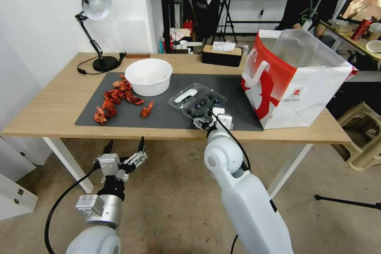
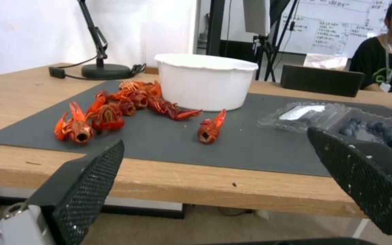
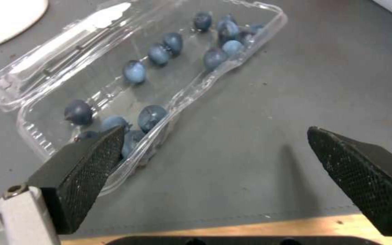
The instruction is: Close the takeout container lid, then place the container into the takeout bag.
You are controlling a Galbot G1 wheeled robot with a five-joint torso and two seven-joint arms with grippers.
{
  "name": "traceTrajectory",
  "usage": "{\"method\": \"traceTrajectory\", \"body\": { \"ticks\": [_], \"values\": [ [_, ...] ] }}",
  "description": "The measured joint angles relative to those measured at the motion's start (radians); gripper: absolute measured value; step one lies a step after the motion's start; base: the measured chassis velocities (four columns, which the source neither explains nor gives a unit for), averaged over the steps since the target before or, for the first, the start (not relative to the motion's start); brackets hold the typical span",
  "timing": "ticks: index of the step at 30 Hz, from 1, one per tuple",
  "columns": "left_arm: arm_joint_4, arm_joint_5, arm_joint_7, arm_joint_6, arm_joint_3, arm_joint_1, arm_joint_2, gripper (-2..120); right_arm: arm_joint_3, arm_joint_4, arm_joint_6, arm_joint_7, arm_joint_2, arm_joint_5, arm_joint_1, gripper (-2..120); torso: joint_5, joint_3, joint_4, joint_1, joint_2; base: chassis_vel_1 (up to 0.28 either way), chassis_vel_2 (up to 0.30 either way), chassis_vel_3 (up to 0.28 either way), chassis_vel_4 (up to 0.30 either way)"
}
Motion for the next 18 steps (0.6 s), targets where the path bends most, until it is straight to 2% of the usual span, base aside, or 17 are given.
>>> {"method": "traceTrajectory", "body": {
  "ticks": [18],
  "values": [
    [0.011, -0.014, -0.003, 0.005, 0.005, -0.02, 0.004, 100, 0.077, 0.062, -0.006, -0.003, -0.081, 0.055, -0.036, 100, 0.0001, 0.0, 0.0, 0.0, 0.0, 0.0, 0.0, 0.0, 0.0]
  ]
}}
